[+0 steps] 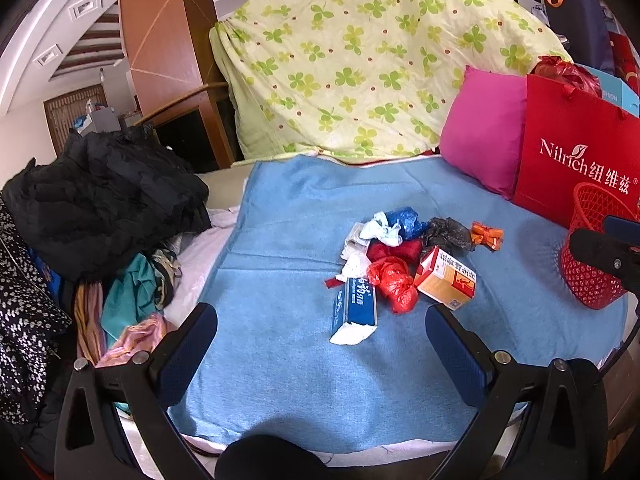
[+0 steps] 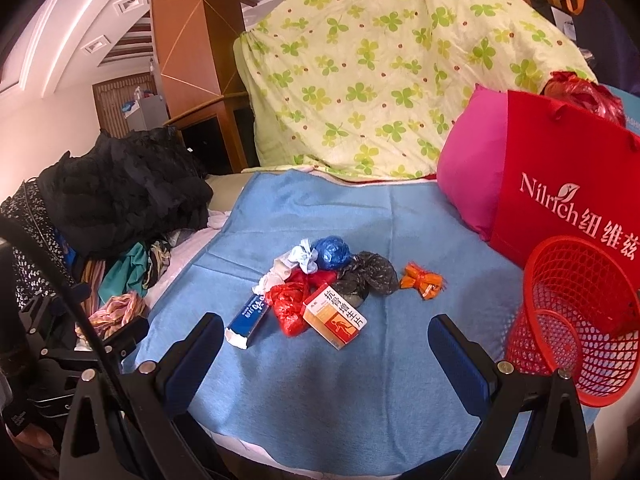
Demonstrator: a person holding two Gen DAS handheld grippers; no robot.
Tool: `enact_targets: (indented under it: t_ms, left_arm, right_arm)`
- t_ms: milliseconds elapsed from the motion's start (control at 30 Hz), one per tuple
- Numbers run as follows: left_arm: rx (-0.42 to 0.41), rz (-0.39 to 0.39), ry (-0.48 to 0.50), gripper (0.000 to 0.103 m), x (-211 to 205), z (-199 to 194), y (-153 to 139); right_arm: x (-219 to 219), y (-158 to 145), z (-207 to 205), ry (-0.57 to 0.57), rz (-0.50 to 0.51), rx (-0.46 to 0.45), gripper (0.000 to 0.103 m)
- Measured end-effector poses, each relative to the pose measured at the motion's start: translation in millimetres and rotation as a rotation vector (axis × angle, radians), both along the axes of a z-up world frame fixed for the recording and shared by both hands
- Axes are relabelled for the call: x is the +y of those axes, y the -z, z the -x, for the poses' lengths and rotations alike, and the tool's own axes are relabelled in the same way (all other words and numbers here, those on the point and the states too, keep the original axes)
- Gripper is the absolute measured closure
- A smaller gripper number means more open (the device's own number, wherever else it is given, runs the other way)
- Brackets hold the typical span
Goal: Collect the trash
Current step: 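Grasp the orange-white medicine box with the right tool while the left tool grasps the blue toothpaste box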
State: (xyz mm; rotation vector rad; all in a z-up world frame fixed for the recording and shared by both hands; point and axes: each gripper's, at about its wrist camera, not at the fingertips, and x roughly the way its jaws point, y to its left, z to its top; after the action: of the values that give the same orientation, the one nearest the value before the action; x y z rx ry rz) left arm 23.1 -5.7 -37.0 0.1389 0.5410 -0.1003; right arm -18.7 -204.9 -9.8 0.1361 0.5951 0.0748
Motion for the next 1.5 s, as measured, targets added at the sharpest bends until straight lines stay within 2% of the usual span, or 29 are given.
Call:
enact_targets:
  t_ms: [133,300,367,500,633,800,867,900,933,967,1000,1033,1100,1167,1267,1333,1500]
  left_arm:
    - [0.057,0.019,0.004,0.0,3.0,-18.3,17.4]
    - [0.181,0.074,0.01,0.0,11.1,-47.4,47.1]
    - [0.241,0.109,0.02,0.0,14.4,-59.2,59.4]
    - [0.312,0.155,0.062,0.0,16.4,-80.2,77.0]
    - [0.394,0.202,0.13,0.0,10.3,-110.8,97.0]
    - [0.477,0.217,0.166,0.003,0.7,-143.3,114.8]
    - [0.493,0.2,0.185,0.008,-5.6,-150.4,117.9]
    - [0.5,0.184,0.196,0.009,-10.6,-154.6,120.1]
    - [0.517,0.166,0.192,0.014,-15.4,-158.5,123.4]
    - [0.536,0.144,0.18,0.03,-15.7,-163.5,129.8]
    - [0.566,0.134,0.168,0.041,-17.4,-167.8,135.7]
    - [0.586,0.136,0.164,0.045,-17.5,-170.1,140.6]
    - [0.571,0.15,0.16,0.047,-15.0,-167.4,139.5]
    - [0.542,0.135,0.137,0.057,-12.0,-158.4,132.1]
    - [0.518,0.158,0.129,0.061,-7.0,-142.2,115.5]
    - [0.46,0.14,0.133,0.061,-9.6,-124.0,94.2]
    - [0.327,0.124,0.202,0.061,-22.9,-89.6,33.8]
  right_arm:
    - [-2.0,13.6,-12.6,-0.009,-0.011,0.03,0.0]
    - [-2.2,44.1,-42.0,-0.028,-0.012,0.096,0.001]
    - [0.7,58.7,-55.8,-0.047,0.008,0.119,0.003]
    - [5.8,90.5,-87.5,-0.109,0.042,0.17,0.013]
    - [7.9,120.4,-123.5,-0.169,0.103,0.205,0.013]
    - [9.4,146.0,-163.4,-0.23,0.143,0.244,0.018]
    - [10.0,155.9,-177.3,-0.252,0.156,0.267,0.024]
    - [11.0,158.3,-180.6,-0.26,0.158,0.275,0.034]
    - [11.3,161.0,-183.2,-0.278,0.144,0.284,0.036]
    - [11.1,162.6,-184.7,-0.277,0.137,0.284,0.036]
    - [10.9,161.6,-183.6,-0.274,0.137,0.273,0.036]
    - [10.5,160.5,-182.2,-0.273,0.133,0.268,0.037]
    - [7.6,158.1,-176.9,-0.267,0.102,0.259,0.037]
    - [2.4,154.3,-168.4,-0.258,0.071,0.247,0.037]
    - [-8.4,140.2,-148.0,-0.22,0.033,0.215,0.037]
    - [-13.3,127.0,-134.3,-0.202,0.005,0.182,0.037]
    - [-33.3,69.1,-79.4,-0.151,-0.055,0.02,0.037]
